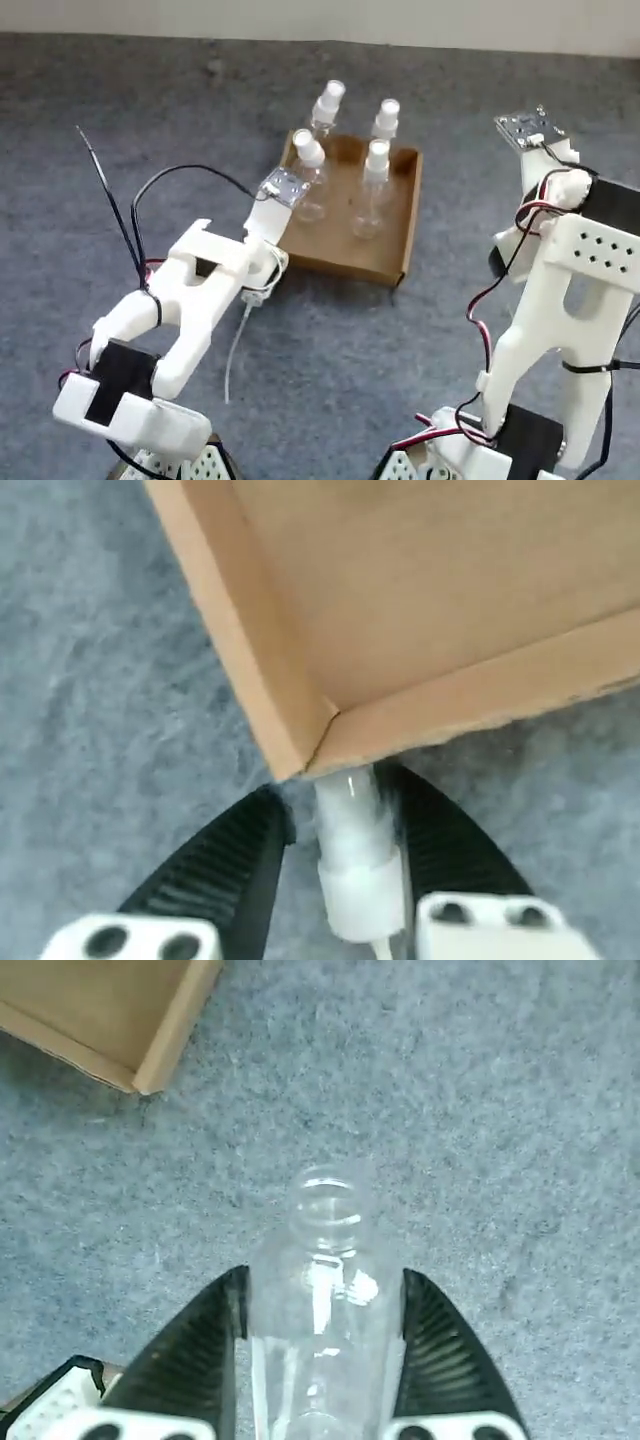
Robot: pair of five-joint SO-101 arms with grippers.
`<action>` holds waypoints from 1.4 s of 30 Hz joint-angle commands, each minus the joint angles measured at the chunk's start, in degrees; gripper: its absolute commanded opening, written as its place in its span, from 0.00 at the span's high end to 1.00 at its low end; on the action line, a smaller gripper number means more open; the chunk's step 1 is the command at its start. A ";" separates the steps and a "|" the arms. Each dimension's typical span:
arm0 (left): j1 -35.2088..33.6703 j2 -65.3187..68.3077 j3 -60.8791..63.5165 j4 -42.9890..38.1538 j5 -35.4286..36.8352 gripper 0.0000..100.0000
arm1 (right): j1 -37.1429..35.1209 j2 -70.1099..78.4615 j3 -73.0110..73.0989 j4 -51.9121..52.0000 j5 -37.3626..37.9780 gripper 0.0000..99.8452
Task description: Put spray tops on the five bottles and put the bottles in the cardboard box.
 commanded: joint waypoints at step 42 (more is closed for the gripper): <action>-16.92 1.01 -10.77 12.84 -6.77 0.88 | 0.92 -2.95 -0.40 0.84 0.62 0.96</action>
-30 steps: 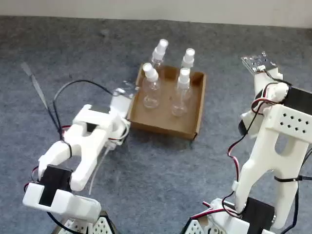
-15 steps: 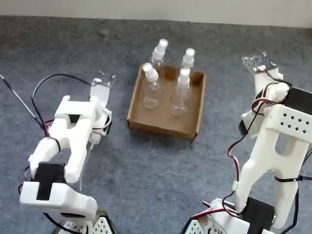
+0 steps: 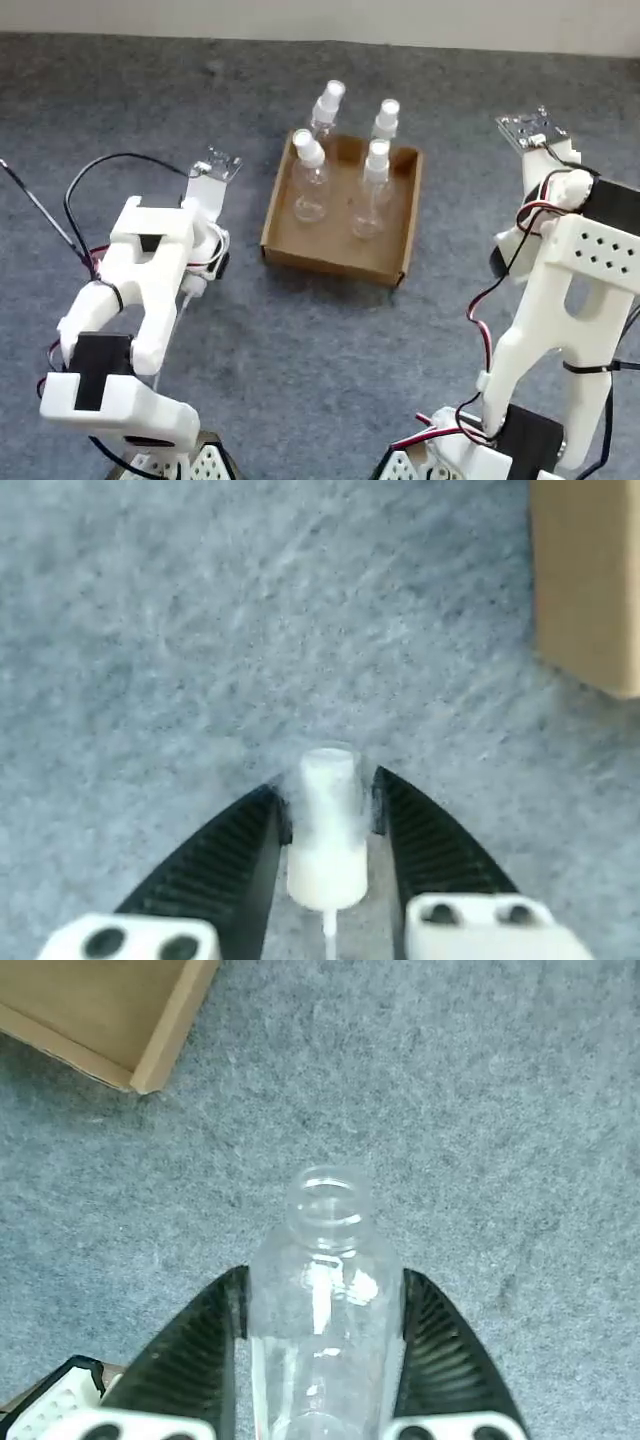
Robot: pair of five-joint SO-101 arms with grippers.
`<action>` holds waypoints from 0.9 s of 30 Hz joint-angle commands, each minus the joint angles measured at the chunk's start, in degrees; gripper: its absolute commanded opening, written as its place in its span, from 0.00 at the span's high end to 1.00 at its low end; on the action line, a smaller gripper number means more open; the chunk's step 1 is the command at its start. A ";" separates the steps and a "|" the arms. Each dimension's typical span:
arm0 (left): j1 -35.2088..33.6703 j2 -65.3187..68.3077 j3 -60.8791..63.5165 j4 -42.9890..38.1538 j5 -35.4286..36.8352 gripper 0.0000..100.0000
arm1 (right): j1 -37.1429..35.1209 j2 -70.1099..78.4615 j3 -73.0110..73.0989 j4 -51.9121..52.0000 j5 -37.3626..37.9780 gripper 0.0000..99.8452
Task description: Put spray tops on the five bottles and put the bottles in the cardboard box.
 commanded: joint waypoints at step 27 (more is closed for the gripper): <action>-0.40 -27.30 -16.92 19.87 1.23 1.00 | -15.25 -3.56 -0.84 -1.71 0.18 0.96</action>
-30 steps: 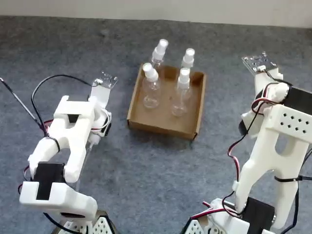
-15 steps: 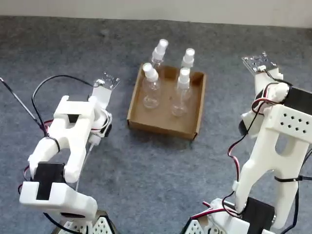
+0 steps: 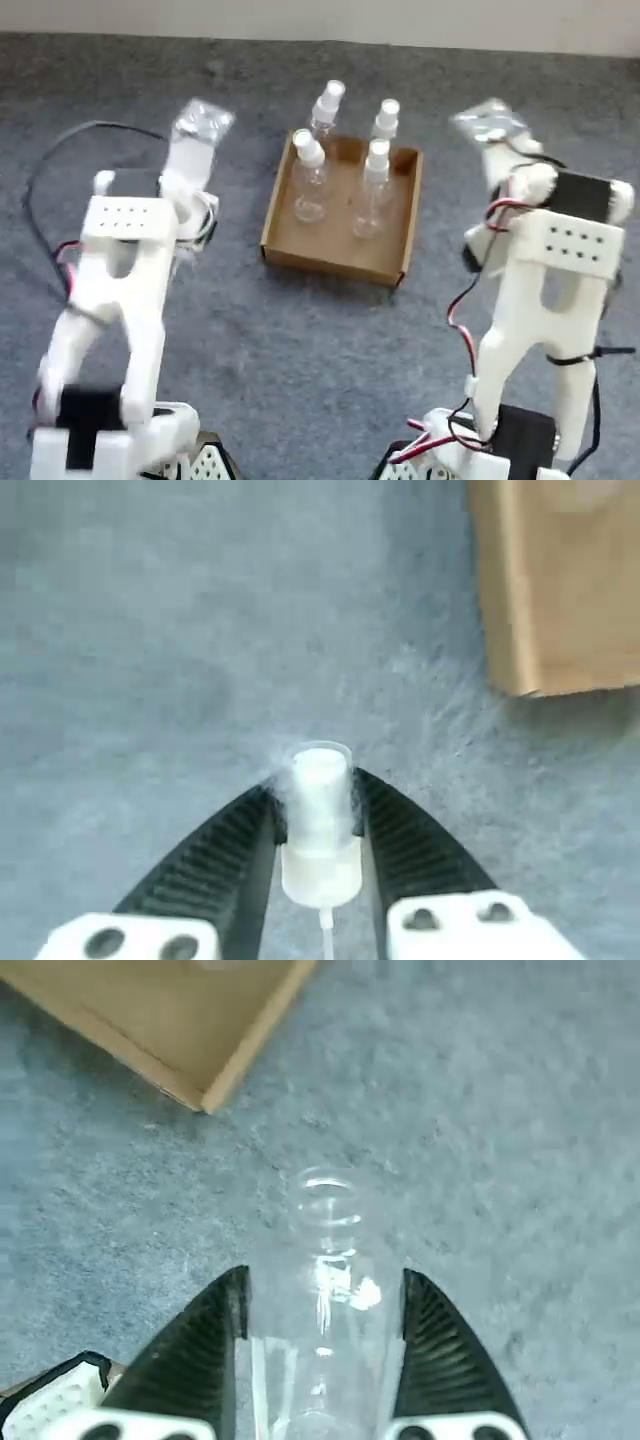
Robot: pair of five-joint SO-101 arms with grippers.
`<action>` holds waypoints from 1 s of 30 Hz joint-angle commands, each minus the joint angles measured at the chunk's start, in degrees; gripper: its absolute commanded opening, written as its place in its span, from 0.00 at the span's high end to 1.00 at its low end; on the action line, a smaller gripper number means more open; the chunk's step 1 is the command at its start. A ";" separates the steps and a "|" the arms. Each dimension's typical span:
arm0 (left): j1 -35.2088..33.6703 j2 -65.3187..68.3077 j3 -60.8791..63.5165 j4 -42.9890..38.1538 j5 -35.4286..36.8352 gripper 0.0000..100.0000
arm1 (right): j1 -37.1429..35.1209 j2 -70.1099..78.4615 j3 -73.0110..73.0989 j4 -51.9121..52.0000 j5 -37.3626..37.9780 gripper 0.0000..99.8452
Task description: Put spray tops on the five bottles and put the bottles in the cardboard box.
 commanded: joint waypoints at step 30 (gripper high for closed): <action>-0.31 -54.46 -4.97 -4.48 36.75 1.00 | -55.43 -41.98 62.73 -64.66 -20.84 1.00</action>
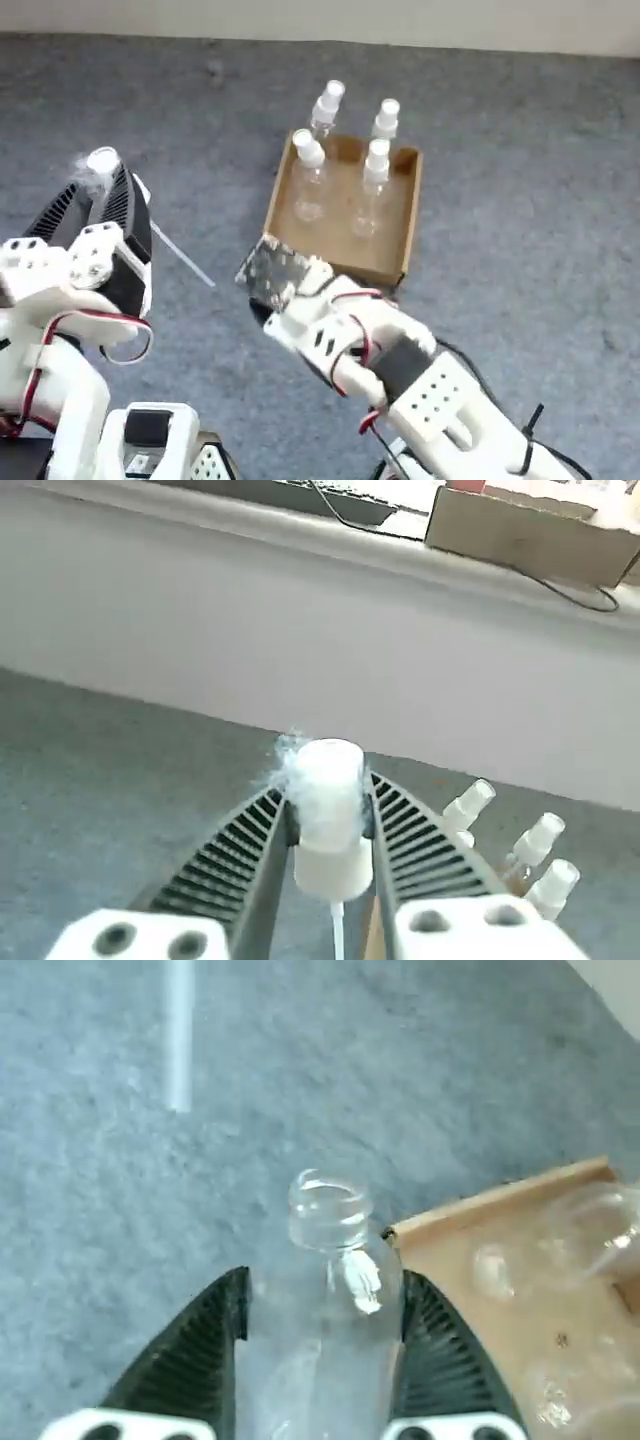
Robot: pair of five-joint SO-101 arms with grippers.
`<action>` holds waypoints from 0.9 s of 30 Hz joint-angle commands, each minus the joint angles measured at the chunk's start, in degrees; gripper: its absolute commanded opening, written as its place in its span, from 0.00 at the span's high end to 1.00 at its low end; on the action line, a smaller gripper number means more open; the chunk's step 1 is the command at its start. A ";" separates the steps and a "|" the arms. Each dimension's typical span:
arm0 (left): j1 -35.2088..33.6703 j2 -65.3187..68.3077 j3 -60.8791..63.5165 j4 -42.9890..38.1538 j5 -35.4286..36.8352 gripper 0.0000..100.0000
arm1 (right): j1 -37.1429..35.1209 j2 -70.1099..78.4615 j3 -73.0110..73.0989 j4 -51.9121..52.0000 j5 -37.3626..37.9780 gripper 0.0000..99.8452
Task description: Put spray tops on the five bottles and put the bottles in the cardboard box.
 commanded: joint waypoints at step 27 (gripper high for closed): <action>14.46 -0.22 15.43 -10.29 5.54 1.00 | -1.19 -9.63 6.64 -5.58 -4.22 1.00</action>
